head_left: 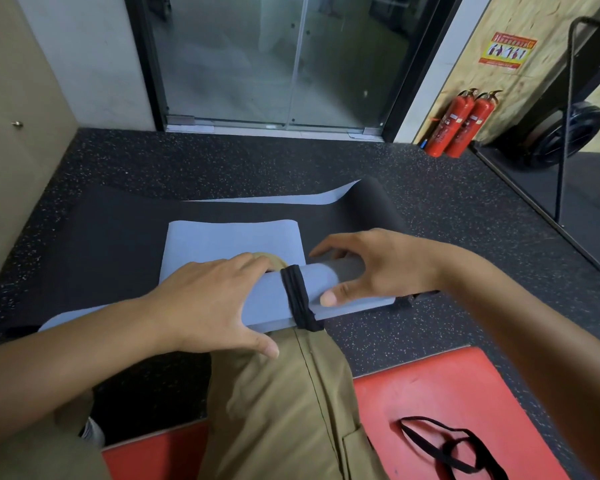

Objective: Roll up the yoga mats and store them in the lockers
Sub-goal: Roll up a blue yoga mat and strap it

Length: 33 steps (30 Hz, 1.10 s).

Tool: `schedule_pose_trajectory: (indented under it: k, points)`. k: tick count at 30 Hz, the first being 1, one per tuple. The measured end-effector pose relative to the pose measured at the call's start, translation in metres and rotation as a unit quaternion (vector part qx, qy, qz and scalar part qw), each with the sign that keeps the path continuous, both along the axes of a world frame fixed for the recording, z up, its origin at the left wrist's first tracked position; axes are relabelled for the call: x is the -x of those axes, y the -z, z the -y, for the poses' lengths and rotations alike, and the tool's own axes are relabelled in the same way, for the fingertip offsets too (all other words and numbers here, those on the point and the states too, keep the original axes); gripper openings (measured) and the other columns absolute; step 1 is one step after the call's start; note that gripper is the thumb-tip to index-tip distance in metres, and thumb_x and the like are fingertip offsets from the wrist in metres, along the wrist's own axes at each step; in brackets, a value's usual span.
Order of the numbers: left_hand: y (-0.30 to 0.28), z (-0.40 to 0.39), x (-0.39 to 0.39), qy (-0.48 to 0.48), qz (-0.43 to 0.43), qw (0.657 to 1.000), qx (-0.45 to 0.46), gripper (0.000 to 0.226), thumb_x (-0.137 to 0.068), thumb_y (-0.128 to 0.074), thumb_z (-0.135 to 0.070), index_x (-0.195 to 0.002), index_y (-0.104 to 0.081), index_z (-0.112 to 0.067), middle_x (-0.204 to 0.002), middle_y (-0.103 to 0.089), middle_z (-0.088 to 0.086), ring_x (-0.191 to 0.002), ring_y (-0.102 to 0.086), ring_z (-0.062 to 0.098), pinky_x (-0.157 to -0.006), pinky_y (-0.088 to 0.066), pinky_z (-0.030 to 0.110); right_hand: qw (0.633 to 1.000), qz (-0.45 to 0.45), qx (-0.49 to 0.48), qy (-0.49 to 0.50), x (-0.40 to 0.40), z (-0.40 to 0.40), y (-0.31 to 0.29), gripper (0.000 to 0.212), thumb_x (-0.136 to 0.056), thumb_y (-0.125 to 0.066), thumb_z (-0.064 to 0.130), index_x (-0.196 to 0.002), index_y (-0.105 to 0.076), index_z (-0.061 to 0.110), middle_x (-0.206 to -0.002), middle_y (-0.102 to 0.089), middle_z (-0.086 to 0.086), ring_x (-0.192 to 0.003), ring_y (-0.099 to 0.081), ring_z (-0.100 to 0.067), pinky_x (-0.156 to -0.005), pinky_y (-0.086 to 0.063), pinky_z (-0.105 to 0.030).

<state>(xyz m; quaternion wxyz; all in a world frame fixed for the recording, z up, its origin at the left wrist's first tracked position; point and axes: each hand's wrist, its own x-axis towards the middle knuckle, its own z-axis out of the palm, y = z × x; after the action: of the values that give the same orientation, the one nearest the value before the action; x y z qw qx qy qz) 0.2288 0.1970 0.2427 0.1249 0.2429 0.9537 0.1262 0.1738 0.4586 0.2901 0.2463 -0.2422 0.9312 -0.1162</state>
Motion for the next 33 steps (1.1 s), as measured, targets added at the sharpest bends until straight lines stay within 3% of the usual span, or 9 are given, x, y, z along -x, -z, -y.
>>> schedule_pose_trajectory:
  k: [3,8,16,22,28,33]
  points:
    - [0.005,0.003,0.001,-0.014,-0.007,1.000,-0.018,0.110,-0.060,-0.064,-0.092,-0.150,-0.014,-0.052,-0.139,-0.038,-0.030,-0.126,-0.049,0.004,-0.082,-0.035,0.028,0.996,-0.063,0.057,0.027,-0.003,-0.002,-0.001,0.075,-0.074,-0.069,0.075,-0.137,-0.054,0.037,-0.127,-0.062,0.015,-0.117,-0.059,-0.006,-0.106,-0.045,-0.031]
    - [0.007,0.004,0.001,-0.044,-0.005,0.998,-0.032,0.104,-0.059,-0.064,-0.092,-0.144,-0.016,-0.054,-0.145,-0.037,-0.031,-0.125,-0.050,0.003,-0.085,-0.038,0.028,0.977,-0.134,0.149,0.067,-0.007,-0.005,0.009,0.066,-0.078,-0.064,0.075,-0.126,-0.058,0.030,-0.123,-0.063,0.015,-0.117,-0.056,0.002,-0.103,-0.044,-0.024]
    - [0.009,0.005,0.007,-0.080,-0.008,0.997,-0.020,0.084,-0.065,-0.063,-0.089,-0.131,-0.032,-0.047,-0.126,-0.051,-0.026,-0.100,-0.052,0.005,-0.078,-0.038,0.029,0.963,-0.157,0.183,0.118,-0.010,-0.004,0.017,0.061,-0.085,-0.048,0.077,-0.123,-0.056,0.030,-0.126,-0.059,0.018,-0.116,-0.053,0.002,-0.096,-0.040,-0.018]
    - [-0.010,0.025,0.028,-0.101,-0.034,0.994,0.018,0.091,-0.067,-0.062,-0.089,-0.139,-0.033,-0.041,-0.137,-0.049,-0.022,-0.113,-0.056,0.014,-0.083,-0.045,0.034,0.951,-0.183,0.212,0.135,0.007,0.014,0.015,0.059,-0.091,-0.053,0.070,-0.135,-0.050,0.031,-0.133,-0.054,0.013,-0.116,-0.052,-0.006,-0.098,-0.045,-0.027]
    - [-0.029,0.085,0.048,-0.135,-0.064,0.986,0.072,0.090,-0.068,-0.058,-0.091,-0.137,-0.034,-0.039,-0.137,-0.050,-0.019,-0.117,-0.057,0.016,-0.086,-0.047,0.039,0.944,-0.190,0.249,0.102,0.026,0.052,0.011,0.059,-0.095,-0.054,0.063,-0.143,-0.043,0.031,-0.145,-0.047,0.011,-0.111,-0.059,-0.002,-0.088,-0.050,-0.024]
    - [-0.034,0.152,0.047,-0.191,-0.096,0.970,0.118,0.088,-0.062,-0.053,-0.095,-0.124,-0.037,-0.035,-0.109,-0.048,-0.016,-0.099,-0.057,0.018,-0.079,-0.050,0.041,0.946,-0.164,0.273,0.060,0.035,0.103,0.017,0.055,-0.097,-0.053,0.062,-0.143,-0.043,0.034,-0.147,-0.046,0.013,-0.118,-0.058,-0.005,-0.095,-0.052,-0.027]
